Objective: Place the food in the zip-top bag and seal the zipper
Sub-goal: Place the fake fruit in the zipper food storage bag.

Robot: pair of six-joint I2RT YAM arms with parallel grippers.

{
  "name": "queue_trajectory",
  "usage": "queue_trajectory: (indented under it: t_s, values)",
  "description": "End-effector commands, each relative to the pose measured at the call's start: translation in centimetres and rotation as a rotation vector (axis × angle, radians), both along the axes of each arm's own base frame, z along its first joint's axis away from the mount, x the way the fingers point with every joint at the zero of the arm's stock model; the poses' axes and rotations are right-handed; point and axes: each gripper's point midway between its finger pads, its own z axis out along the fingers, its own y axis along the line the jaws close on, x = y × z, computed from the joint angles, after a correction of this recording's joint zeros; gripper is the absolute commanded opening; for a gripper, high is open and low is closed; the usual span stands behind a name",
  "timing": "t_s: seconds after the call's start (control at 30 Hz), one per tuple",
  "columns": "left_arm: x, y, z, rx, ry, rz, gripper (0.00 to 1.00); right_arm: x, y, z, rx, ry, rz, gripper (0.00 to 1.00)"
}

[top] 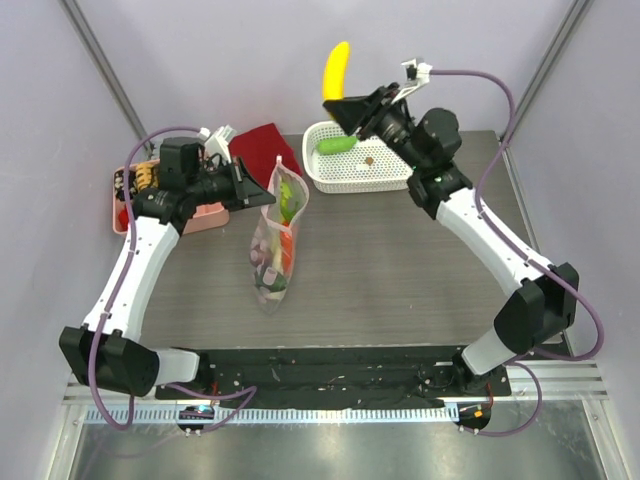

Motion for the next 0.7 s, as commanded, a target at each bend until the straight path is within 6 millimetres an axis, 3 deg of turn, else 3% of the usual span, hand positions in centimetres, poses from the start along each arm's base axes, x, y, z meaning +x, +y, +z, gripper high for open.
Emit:
queue_trajectory:
  t_s: [0.0,0.17,0.3,0.43,0.67]
  values:
    - [-0.6,-0.4,2.7,-0.042,-0.087,-0.022,0.00,-5.5,4.8,1.7,0.143,0.017,0.254,0.01]
    - [-0.9,-0.4,3.4,-0.054,-0.104,-0.017,0.00,-10.2,8.7,-0.3,0.156,0.094,0.359,0.01]
    - [-1.0,-0.5,3.7,-0.071,-0.114,-0.019,0.00,-12.0,10.4,-1.9,0.175,0.163,0.409,0.01]
    - [-1.0,-0.6,4.0,-0.085,-0.126,-0.018,0.00,-13.0,11.4,-3.3,0.182,0.218,0.429,0.01]
    - [-0.9,-0.6,4.4,-0.103,-0.132,-0.002,0.00,-12.9,11.7,-4.3,0.207,0.253,0.372,0.02]
